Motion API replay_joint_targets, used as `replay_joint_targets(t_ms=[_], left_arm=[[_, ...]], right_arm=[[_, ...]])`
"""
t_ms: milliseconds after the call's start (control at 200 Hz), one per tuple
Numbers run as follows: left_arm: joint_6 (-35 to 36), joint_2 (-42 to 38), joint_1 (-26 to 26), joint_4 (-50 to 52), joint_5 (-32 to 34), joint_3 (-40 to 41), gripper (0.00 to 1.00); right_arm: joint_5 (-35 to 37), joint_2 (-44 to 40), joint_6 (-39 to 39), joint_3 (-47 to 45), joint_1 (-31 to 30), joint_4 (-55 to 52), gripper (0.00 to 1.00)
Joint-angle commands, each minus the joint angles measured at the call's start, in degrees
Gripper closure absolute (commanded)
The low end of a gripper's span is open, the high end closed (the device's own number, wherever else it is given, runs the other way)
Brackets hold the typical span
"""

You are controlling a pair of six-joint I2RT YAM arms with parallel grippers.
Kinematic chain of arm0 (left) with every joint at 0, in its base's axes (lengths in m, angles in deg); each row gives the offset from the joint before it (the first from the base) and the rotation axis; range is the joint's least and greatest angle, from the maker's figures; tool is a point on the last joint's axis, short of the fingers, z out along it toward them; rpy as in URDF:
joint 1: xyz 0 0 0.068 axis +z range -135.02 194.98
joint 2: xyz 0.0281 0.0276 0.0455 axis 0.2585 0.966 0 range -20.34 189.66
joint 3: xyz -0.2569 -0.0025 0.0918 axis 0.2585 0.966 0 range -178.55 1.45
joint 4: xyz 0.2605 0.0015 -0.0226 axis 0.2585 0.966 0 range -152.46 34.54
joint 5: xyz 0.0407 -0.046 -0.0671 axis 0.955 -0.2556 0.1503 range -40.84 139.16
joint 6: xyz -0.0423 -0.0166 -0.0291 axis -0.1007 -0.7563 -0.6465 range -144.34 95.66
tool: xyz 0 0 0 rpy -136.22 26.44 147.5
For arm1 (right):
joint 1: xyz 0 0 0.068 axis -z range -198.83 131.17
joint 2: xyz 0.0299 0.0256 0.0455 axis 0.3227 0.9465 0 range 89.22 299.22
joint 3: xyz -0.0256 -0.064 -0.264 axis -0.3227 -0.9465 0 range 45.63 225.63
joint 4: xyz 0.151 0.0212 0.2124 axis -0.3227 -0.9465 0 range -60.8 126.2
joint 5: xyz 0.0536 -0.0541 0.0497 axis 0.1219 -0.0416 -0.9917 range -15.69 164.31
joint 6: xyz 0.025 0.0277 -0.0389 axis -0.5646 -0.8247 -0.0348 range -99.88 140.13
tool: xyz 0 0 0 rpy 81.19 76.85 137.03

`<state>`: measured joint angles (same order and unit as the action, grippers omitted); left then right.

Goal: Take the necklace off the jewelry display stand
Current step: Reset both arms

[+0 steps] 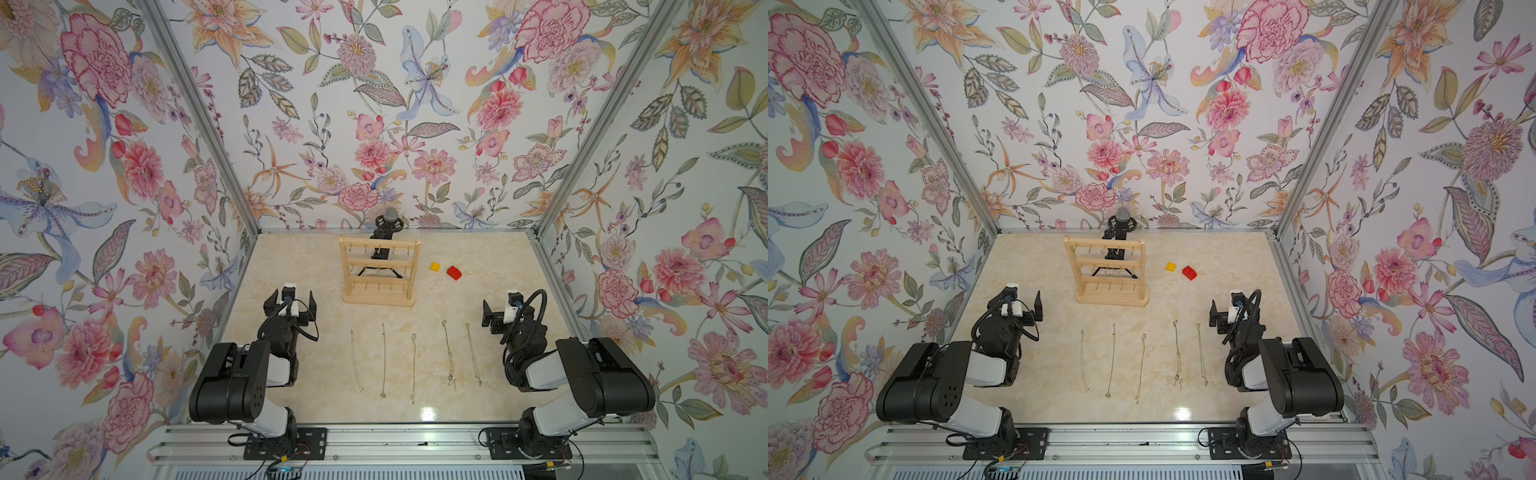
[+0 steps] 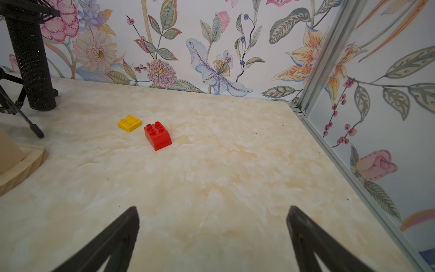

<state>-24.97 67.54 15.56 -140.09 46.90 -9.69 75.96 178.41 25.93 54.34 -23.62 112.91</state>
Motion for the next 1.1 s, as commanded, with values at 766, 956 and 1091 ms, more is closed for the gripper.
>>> replay_joint_targets(t_ms=[766, 956, 1091], left_arm=[[0.2, 0.6, -1.2, -1.6, 7.7, -0.6, 0.01], [0.2, 0.7, -1.2, -1.7, 7.6, -0.6, 0.01], [0.2, 0.6, -1.1, -1.7, 7.7, -0.6, 0.01]], right_arm=[[2.2, -0.9, -3.5, 8.4, 2.8, -14.4, 0.00], [2.3, -0.9, -3.4, 8.3, 2.7, -14.4, 0.00], [4.3, -0.9, -3.0, 7.7, 1.8, -13.1, 0.00]])
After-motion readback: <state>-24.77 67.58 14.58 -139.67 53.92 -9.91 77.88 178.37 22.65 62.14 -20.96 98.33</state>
